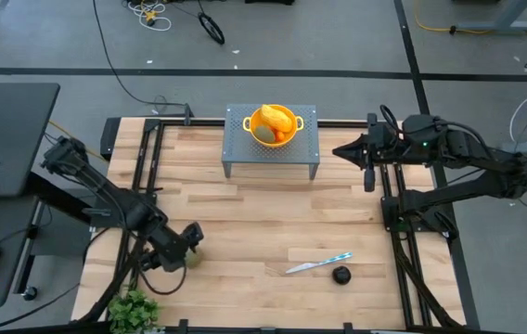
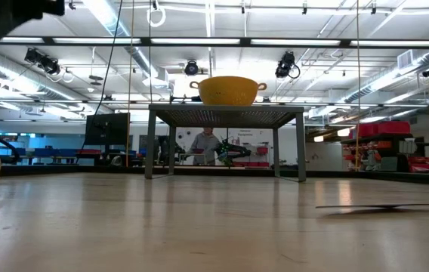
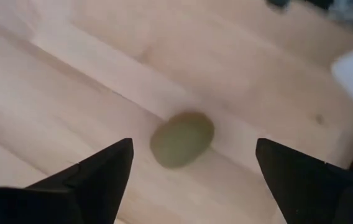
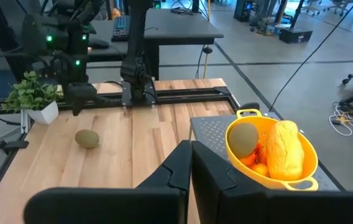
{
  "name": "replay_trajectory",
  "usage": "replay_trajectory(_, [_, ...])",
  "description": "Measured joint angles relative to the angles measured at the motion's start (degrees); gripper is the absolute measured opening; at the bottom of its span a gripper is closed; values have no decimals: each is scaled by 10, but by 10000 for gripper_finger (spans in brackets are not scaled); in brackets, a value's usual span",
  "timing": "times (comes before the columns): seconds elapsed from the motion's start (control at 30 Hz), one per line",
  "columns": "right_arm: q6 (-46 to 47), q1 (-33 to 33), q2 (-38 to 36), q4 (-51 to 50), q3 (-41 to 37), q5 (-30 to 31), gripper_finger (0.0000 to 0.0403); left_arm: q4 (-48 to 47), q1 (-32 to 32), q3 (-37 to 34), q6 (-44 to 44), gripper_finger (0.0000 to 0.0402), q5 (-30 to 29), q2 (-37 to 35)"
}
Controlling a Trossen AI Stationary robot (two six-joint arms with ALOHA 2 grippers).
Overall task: Pick & Place Fruit
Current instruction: Put the brown kiwi into the yellow strainer bowl on the shelf
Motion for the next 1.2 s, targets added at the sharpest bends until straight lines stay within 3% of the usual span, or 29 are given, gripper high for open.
replay_trajectory(0.5, [0, 0, 13, -40, 0, 0, 18, -3, 0, 0, 225, 343, -44, 95])
replay_trajectory(1.03, [0, 0, 14, -40, 0, 0, 18, 10, -1, 0, 269, 343, -17, 136])
replay_trajectory(1.2, [0, 0, 14, -40, 0, 0, 18, 25, -1, 0, 283, 343, -62, 172])
